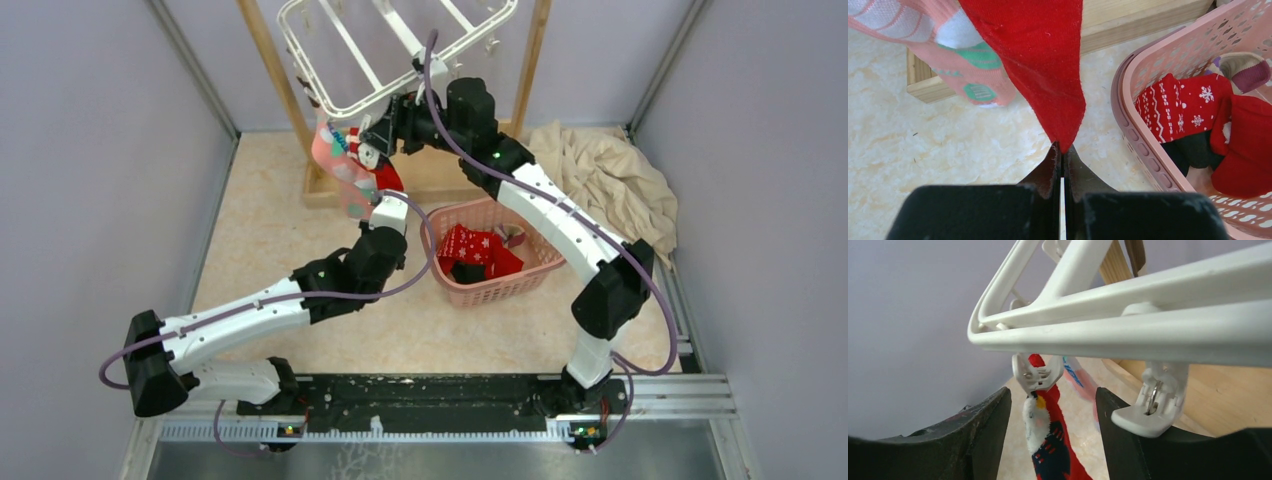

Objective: Remove the socks clipped to the hanger
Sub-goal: Remove the sock from the hanger.

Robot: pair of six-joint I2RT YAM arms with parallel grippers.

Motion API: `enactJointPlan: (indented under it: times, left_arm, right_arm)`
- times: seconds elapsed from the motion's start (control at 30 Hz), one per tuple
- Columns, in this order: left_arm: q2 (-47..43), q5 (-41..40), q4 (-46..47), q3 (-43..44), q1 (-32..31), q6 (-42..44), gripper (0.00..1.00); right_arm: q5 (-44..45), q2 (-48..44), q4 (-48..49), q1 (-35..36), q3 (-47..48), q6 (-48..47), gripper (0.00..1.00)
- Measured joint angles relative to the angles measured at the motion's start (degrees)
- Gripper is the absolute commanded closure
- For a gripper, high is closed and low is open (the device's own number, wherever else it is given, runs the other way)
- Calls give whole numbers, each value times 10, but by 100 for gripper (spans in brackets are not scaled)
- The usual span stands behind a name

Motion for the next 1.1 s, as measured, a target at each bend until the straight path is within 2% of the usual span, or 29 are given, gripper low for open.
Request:
enactJointPlan:
  times: [0.63, 1.1]
  left_arm:
    - [7, 1, 0, 2, 0, 7, 100]
    - [7, 1, 0, 2, 0, 7, 100]
  right_arm:
    - [-12, 12, 61, -16, 5, 18, 36]
    - [-19, 39, 70, -16, 11, 28, 38]
